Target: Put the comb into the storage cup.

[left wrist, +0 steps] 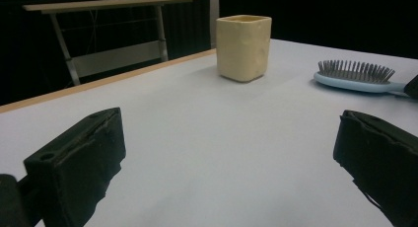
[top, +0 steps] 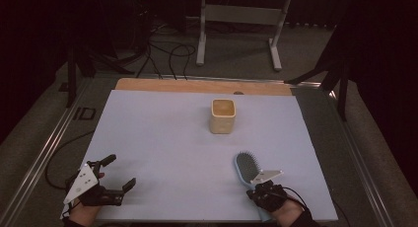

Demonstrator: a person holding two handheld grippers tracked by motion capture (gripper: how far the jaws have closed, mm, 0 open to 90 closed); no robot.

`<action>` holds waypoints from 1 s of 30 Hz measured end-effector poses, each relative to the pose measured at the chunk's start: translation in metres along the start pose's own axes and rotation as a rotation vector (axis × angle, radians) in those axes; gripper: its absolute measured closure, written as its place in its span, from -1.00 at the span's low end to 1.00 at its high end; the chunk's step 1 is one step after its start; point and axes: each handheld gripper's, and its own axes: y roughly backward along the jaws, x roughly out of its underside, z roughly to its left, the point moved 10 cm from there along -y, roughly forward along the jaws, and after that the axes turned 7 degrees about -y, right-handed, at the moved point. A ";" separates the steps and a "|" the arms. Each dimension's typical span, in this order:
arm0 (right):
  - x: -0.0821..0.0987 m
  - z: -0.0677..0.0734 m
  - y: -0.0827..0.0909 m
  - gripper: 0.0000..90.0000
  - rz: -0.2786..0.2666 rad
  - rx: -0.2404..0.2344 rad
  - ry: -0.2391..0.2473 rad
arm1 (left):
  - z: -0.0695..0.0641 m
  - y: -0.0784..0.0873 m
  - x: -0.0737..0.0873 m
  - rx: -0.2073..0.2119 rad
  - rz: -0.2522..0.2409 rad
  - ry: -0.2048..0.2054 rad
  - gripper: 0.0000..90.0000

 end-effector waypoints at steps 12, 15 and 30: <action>0.012 -0.043 0.008 1.00 -0.004 0.123 -0.051 | 0.000 0.000 0.000 0.001 0.001 -0.001 -1.00; 0.012 -0.052 0.009 1.00 -0.012 0.137 -0.064 | 0.000 -0.001 0.000 0.001 0.002 -0.002 -1.00; -0.001 -0.062 0.018 1.00 -0.031 0.125 0.041 | 0.000 -0.001 0.000 0.002 0.002 -0.003 -1.00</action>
